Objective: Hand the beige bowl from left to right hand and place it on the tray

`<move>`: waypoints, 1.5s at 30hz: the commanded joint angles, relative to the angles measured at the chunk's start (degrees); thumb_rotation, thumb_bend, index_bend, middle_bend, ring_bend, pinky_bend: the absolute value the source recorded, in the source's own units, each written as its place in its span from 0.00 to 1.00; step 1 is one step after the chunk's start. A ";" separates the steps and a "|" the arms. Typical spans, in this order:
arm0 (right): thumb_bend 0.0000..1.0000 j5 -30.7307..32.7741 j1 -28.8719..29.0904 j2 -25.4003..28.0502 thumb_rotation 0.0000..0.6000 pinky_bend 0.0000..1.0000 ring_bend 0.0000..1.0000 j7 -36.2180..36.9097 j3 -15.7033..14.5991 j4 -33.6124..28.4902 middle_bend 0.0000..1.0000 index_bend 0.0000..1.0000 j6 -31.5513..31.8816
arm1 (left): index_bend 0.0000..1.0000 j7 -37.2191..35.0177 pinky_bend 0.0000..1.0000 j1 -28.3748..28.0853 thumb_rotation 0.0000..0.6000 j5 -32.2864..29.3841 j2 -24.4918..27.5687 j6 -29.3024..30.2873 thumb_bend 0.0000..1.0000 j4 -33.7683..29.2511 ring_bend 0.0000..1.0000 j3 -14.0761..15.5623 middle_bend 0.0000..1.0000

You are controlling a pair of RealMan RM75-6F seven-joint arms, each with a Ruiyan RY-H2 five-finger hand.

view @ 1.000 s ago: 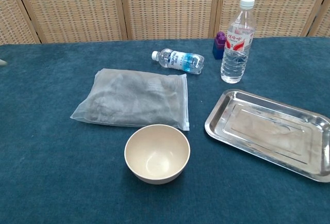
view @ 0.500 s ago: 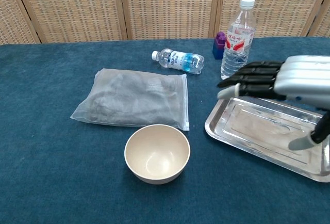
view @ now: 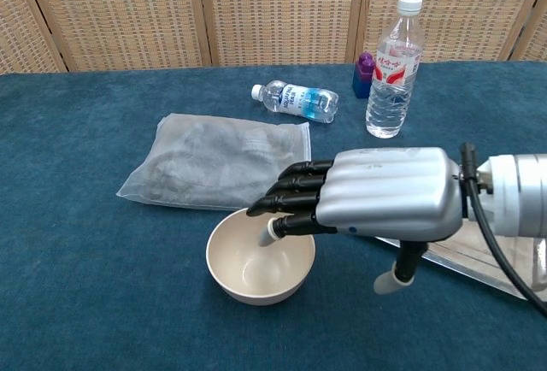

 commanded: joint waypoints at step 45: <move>0.44 9.46 -5.58 9.57 1.00 0.00 0.00 4.04 -1.93 7.54 0.00 0.58 17.36 | 0.00 0.88 0.00 1.40 1.00 1.95 -0.53 -3.93 0.00 -0.12 0.00 -2.49 0.00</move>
